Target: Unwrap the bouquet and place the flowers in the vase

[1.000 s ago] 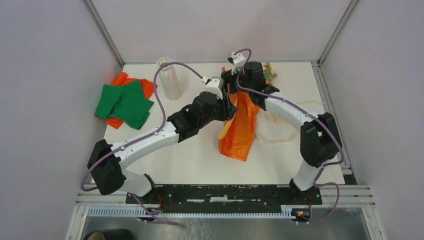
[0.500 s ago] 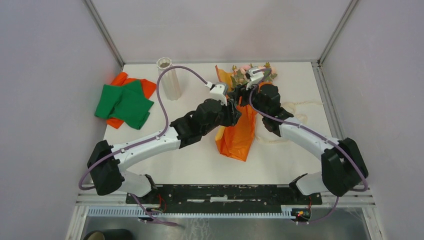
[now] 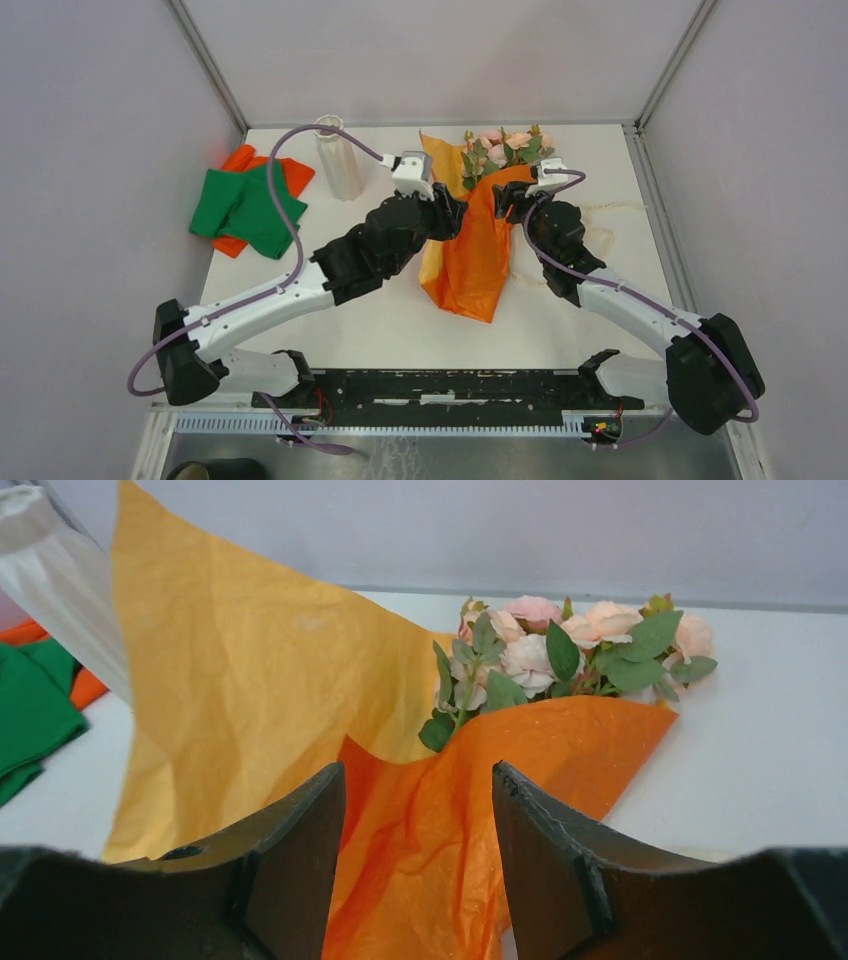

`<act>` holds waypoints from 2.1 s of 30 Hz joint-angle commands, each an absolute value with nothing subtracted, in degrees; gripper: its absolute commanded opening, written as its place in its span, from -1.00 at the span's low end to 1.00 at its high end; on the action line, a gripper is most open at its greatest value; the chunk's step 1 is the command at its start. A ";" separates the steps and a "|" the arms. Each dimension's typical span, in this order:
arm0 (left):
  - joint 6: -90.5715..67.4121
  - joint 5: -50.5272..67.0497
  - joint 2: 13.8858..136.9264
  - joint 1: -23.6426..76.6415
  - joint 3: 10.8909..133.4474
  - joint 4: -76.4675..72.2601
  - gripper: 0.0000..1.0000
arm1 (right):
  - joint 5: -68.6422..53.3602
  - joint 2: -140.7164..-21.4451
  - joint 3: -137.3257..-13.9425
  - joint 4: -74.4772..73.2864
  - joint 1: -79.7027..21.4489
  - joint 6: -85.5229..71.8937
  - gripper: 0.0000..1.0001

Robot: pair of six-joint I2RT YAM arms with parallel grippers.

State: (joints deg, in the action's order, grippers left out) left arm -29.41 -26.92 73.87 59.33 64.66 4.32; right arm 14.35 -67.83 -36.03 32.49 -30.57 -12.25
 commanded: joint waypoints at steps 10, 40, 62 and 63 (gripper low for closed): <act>-22.36 -43.14 73.97 61.60 72.15 8.57 0.00 | 4.93 -95.42 -55.66 15.56 -36.71 -7.48 0.28; -36.17 -21.15 80.74 43.75 57.05 0.25 -0.10 | 20.14 -89.70 -54.97 9.19 -42.51 -5.14 -1.00; -37.59 -3.42 108.50 45.24 73.45 -7.41 -0.10 | 47.81 -34.83 -12.70 0.64 -41.62 -19.84 -0.99; -37.61 -3.28 109.07 45.35 73.74 -7.45 -0.11 | 48.10 -34.20 -12.26 0.13 -41.61 -20.47 -0.96</act>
State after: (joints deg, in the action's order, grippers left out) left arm -35.20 -7.11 106.94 44.82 70.41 -3.99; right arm 41.17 -37.26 -13.37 4.03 -41.56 -16.95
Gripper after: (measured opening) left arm 0.454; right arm 0.006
